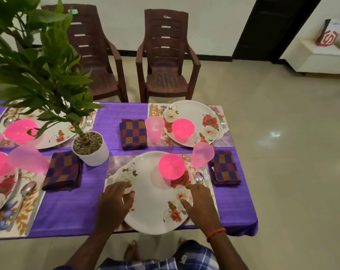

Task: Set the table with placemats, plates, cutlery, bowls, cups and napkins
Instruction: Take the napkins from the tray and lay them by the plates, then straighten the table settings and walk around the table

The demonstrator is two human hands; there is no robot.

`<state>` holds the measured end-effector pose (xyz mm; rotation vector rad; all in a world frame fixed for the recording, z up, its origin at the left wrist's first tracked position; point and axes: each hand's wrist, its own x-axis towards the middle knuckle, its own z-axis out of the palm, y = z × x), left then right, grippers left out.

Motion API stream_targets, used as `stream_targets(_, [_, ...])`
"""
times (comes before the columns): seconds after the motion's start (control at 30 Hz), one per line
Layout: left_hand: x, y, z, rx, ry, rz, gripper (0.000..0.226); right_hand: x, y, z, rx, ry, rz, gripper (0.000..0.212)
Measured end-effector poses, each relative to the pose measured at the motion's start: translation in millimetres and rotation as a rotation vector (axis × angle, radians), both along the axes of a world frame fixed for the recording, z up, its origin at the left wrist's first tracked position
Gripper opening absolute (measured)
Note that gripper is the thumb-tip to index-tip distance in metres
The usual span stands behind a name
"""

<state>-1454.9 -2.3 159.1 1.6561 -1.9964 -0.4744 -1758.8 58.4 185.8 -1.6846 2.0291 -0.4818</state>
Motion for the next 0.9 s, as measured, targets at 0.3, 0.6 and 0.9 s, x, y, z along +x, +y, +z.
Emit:
stream_targets(0.3, [-46,30,11,-0.065,0.018,0.224,0.039,-47,-21,-12,0.076,0.077,0.379,0.049])
stream_targets(0.6, [-101,88,16,-0.038,0.001,0.452,0.061,-89,-38,-21,0.072,-0.052,0.618,0.045])
stream_targets(0.9, [-125,135,28,-0.004,-0.057,0.596,0.053,-91,-30,-9,-0.004,-0.12,0.794,0.052])
